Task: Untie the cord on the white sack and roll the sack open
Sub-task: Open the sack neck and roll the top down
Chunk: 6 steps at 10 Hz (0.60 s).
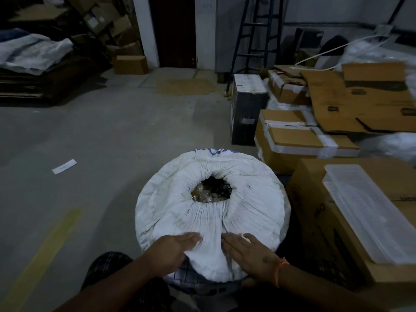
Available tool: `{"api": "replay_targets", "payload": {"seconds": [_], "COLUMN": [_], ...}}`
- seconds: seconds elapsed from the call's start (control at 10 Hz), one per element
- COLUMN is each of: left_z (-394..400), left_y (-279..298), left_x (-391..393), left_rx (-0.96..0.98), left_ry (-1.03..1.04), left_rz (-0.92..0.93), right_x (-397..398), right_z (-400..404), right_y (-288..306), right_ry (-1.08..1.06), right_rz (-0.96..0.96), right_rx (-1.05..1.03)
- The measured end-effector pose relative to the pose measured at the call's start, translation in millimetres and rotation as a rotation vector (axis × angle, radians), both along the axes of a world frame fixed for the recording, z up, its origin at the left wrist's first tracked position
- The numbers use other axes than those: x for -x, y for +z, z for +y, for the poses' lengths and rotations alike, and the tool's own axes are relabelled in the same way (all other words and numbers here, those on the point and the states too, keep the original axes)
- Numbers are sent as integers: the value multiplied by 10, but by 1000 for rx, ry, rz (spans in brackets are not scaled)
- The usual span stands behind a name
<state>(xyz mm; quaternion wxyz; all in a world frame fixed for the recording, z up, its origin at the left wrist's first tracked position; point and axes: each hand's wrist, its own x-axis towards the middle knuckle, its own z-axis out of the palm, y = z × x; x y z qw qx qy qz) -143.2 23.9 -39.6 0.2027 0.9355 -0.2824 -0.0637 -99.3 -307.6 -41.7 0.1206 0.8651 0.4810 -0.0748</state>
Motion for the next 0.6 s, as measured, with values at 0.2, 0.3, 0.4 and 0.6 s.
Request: {"api": "replay_targets", "payload": {"seconds": [0.2,0.3,0.4,0.6], "left_z": [29,-5,-36,-143], "left_y": [69,-1,12,148], "left_x": [75,176,172,72], "left_rx": [-200,-296,-271,-94], "left_ry": [-141,-164,-209,-155], "left_rz": [2,-19,-51,-55], "right_x": [79,84,83,180], "right_z": [75,-53,-160,-61], "right_y": [8,145,152,405], "right_ry": [2,-72,-116,-230], "right_rz": [43,107,162,315], "right_rx": [17,-5,-90,-300]}}
